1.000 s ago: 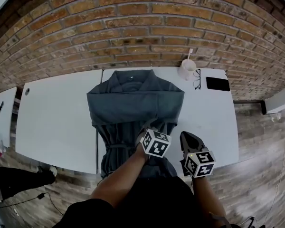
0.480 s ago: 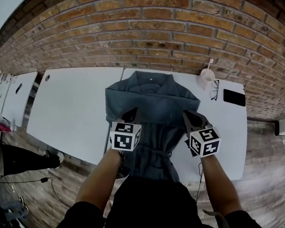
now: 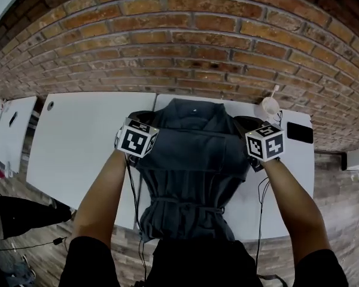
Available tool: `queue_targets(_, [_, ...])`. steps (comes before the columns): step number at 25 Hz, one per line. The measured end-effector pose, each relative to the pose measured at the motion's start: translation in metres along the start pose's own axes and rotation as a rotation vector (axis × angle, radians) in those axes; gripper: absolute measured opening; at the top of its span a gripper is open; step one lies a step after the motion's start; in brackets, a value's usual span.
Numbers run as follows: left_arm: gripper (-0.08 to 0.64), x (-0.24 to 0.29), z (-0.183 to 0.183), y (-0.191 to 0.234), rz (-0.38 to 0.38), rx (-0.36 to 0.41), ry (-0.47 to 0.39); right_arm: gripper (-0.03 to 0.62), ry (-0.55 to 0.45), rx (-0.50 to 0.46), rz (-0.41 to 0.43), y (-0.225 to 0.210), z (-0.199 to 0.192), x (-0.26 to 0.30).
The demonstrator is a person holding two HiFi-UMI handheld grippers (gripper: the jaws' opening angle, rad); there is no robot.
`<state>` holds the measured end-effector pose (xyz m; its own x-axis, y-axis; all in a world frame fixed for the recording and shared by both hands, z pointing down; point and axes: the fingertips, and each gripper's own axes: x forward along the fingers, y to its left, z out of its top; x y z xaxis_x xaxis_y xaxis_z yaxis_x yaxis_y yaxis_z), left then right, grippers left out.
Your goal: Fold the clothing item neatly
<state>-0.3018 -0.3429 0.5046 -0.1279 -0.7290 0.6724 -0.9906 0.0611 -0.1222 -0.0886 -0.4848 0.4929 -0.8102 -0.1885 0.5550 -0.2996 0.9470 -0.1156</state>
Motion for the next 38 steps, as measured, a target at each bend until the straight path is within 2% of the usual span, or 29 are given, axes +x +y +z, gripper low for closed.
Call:
queue_targets(5, [0.133, 0.072, 0.0, 0.004, -0.141, 0.093, 0.05, 0.024, 0.124, 0.004, -0.021, -0.03, -0.02, 0.055])
queue_targets(7, [0.165, 0.099, -0.001, 0.001, -0.196, 0.108, 0.076, 0.098, 0.181, 0.02, -0.028, -0.042, -0.031, 0.076])
queue_targets(9, [0.178, 0.121, 0.0, 0.001, -0.227, 0.117, 0.093, 0.134, 0.229, 0.034, -0.044, -0.053, -0.039, 0.093])
queue_targets(15, [0.159, 0.158, -0.01, 0.012, -0.248, 0.041, 0.192, 0.138, 0.303, 0.097, -0.078, -0.063, -0.05, 0.128])
queue_targets(20, [0.13, 0.174, -0.024, 0.004, -0.276, 0.037, 0.274, 0.137, 0.362, 0.171, -0.148, -0.072, -0.066, 0.142])
queue_targets(21, [0.097, 0.175, -0.025, 0.004, -0.272, 0.033, 0.284, 0.137, 0.372, 0.181, -0.152, -0.073, -0.068, 0.142])
queue_targets(22, [0.02, 0.175, -0.025, 0.003, -0.264, 0.032, 0.287, 0.13, 0.374, 0.184, -0.149, -0.073, -0.067, 0.143])
queue_targets(24, [0.014, 0.172, -0.021, 0.004, -0.241, 0.053, 0.274, 0.017, 0.357, 0.152, -0.133, -0.068, -0.06, 0.142])
queue_targets(27, [0.013, 0.156, -0.012, 0.004, -0.232, 0.059, 0.227, 0.017, 0.309, 0.051, -0.088, -0.056, -0.046, 0.136])
queue_targets(29, [0.013, 0.138, 0.0, 0.004, -0.23, 0.07, 0.165, 0.017, 0.255, 0.003, -0.042, -0.044, -0.034, 0.127])
queue_targets(34, [0.014, 0.078, 0.024, -0.009, -0.178, 0.305, -0.004, 0.017, 0.134, -0.194, 0.08, 0.001, -0.009, 0.091])
queue_targets(38, [0.014, 0.029, 0.024, -0.021, -0.183, 0.317, -0.079, 0.016, 0.074, -0.279, 0.154, 0.034, -0.002, 0.055])
